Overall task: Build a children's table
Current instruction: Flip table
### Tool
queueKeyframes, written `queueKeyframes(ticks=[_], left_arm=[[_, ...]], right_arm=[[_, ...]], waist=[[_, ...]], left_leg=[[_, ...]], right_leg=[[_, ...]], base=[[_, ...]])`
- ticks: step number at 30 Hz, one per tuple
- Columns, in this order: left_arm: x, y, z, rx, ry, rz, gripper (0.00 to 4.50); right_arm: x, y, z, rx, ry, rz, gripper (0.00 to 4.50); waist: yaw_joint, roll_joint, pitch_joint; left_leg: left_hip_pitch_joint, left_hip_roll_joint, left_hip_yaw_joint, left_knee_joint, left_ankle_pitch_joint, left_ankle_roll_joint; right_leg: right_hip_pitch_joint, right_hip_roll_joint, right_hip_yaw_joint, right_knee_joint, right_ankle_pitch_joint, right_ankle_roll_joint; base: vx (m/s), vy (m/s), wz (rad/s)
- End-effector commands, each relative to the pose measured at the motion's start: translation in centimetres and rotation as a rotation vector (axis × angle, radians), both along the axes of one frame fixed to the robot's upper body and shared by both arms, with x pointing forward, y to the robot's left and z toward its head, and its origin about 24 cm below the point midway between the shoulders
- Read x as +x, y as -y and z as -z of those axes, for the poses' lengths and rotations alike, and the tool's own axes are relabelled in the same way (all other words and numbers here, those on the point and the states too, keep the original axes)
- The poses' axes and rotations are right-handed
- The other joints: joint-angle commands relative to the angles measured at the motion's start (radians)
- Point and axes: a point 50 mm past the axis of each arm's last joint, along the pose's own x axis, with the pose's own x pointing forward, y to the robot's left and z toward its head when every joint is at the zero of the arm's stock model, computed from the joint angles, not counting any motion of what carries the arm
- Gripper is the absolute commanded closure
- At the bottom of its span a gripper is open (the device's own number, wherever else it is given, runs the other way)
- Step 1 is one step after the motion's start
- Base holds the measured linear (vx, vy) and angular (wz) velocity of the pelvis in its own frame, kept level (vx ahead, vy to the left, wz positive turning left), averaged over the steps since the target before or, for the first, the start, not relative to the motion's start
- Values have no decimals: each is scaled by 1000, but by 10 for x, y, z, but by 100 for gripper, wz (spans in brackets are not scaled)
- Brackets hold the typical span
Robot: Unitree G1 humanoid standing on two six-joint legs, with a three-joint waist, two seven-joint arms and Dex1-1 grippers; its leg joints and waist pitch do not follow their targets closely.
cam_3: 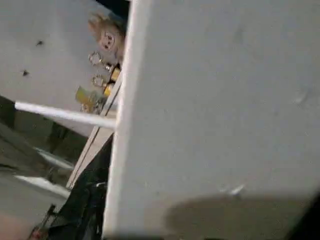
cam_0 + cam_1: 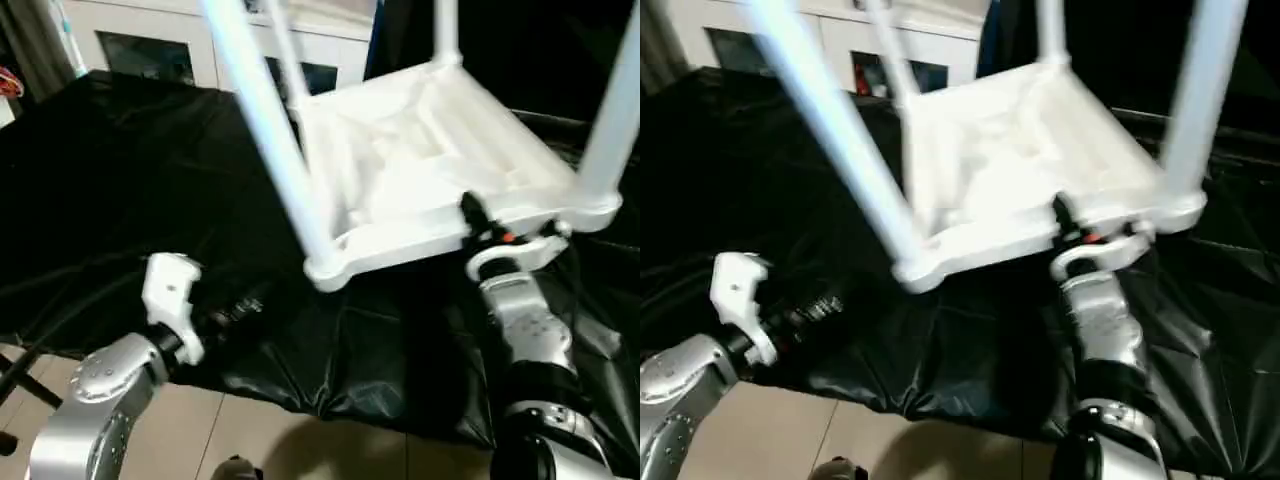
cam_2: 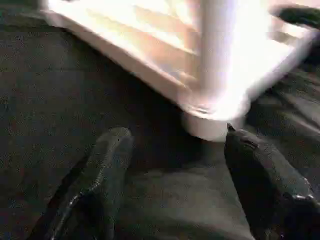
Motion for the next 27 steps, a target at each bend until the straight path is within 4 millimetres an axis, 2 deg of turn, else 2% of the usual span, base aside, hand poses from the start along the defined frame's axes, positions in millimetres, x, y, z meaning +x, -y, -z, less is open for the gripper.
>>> queueKeyframes(ticks=[1,5,7,8,9,10,11,14,15,18,27], left_arm=[[-3,11,-11,-8,25,97,114],[1,19,-27,-4,95,138,114],[5,27,-43,-14,138,181,114],[8,33,-57,-17,177,221,114],[9,35,-61,-21,187,234,114],[9,36,-64,-23,193,241,114],[9,42,-77,-36,218,295,114],[8,45,-86,-25,243,329,114],[9,46,-88,-16,252,334,114],[13,45,-95,25,288,315,114],[16,42,-109,64,315,311,114]], right_arm=[[0,21,-31,-170,84,70,251],[-5,30,-40,-197,84,104,251],[-8,35,-45,-255,74,115,251],[-11,38,-50,-301,60,129,251],[-12,40,-51,-322,54,137,251],[-12,41,-52,-333,51,140,252],[-14,45,-58,-393,34,169,252],[-16,49,-63,-419,16,192,252],[-17,50,-65,-442,17,185,252],[-19,50,-71,-537,1,159,252],[-23,43,-89,-800,-36,83,252]], waist=[[-13,3,-66],[-14,-1,-66],[-15,1,-67],[-15,1,-67],[-15,0,-67],[-17,-2,-64],[-21,-3,-66],[-29,-4,-68],[-33,-6,-69],[-31,-7,-70],[-45,-16,-67]], left_leg=[[22,14,2,-79,-246,-45],[19,11,5,-75,-230,-38],[27,10,8,-72,-233,-41],[25,9,8,-72,-230,-48],[26,9,7,-72,-232,-47],[20,8,6,-73,-230,-50],[17,5,8,-70,-217,-53],[19,3,11,-66,-202,-46],[16,3,11,-66,-193,-42],[17,2,12,-63,-182,-38],[14,1,11,-61,-203,-53]], right_leg=[[37,-28,29,-58,-243,-103],[39,-27,33,-56,-240,-91],[33,-23,34,-57,-244,-87],[36,-21,34,-55,-247,-83],[35,-21,34,-55,-245,-82],[38,-22,33,-55,-254,-78],[40,-21,35,-53,-258,-72],[37,-16,35,-53,-241,-70],[40,-17,35,-52,-234,-68],[41,-15,35,-53,-231,-57],[37,-14,34,-58,-309,-28]], base=[[0,0,0],[0,0,0],[0,0,0],[0,0,0],[0,0,0],[0,0,0],[0,0,0],[0,0,0],[0,0,0],[0,0,0],[0,0,0]])
